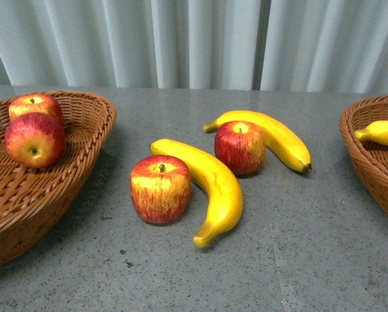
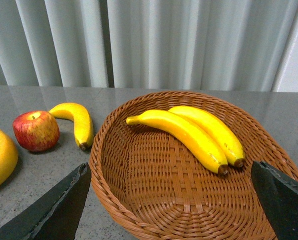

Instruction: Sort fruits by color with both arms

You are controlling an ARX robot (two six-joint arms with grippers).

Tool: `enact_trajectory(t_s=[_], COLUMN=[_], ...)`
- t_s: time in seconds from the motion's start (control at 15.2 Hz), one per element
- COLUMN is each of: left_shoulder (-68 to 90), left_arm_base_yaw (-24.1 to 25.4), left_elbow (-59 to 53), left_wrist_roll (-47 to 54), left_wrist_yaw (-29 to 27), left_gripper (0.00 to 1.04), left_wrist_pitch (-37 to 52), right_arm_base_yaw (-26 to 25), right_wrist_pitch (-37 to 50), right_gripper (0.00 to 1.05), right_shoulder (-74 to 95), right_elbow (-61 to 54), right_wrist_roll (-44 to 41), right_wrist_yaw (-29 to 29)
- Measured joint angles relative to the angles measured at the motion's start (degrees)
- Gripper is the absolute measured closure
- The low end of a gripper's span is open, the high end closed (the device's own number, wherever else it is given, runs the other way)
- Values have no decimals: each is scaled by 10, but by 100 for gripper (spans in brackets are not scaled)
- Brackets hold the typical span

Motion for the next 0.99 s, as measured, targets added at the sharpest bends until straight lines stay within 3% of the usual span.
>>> enact_trajectory(t_s=[0.07, 0.13, 0.2, 0.26, 0.33, 0.46, 0.59, 0.79, 0.99], left_shoulder=[0, 21, 98, 158, 204, 322, 473, 686, 812], left_arm_base_yaw=[0, -28, -52, -29, -10, -14, -61, -139, -151], left_elbow=[0, 14, 36, 61, 85, 151, 238, 382, 462], left_wrist_roll=[0, -1, 3, 14, 25, 56, 92, 138, 200], left_wrist_yaw=[-3, -71, -158, -191, -184, -130, -51, 72, 98], left_gripper=[7, 7, 7, 7, 7, 7, 7, 7, 7], left_wrist_pitch=[-2, -47, -25, 30, 86, 198, 238, 152, 85], right_arm_base_yaw=[0, 0, 0, 0, 0, 0, 0, 0, 0], right_wrist_pitch=[0, 0, 0, 1, 0, 1, 0, 0, 0], right_gripper=[6, 6, 6, 6, 6, 6, 6, 6, 6], right_shoulder=[0, 0, 0, 0, 0, 0, 0, 0, 0], right_elbow=[0, 0, 0, 0, 0, 0, 0, 0, 0], right_wrist_roll=[0, 0, 1, 1, 2, 2, 2, 2, 2], right_wrist_yaw=[0, 0, 0, 1, 0, 0, 0, 0, 0])
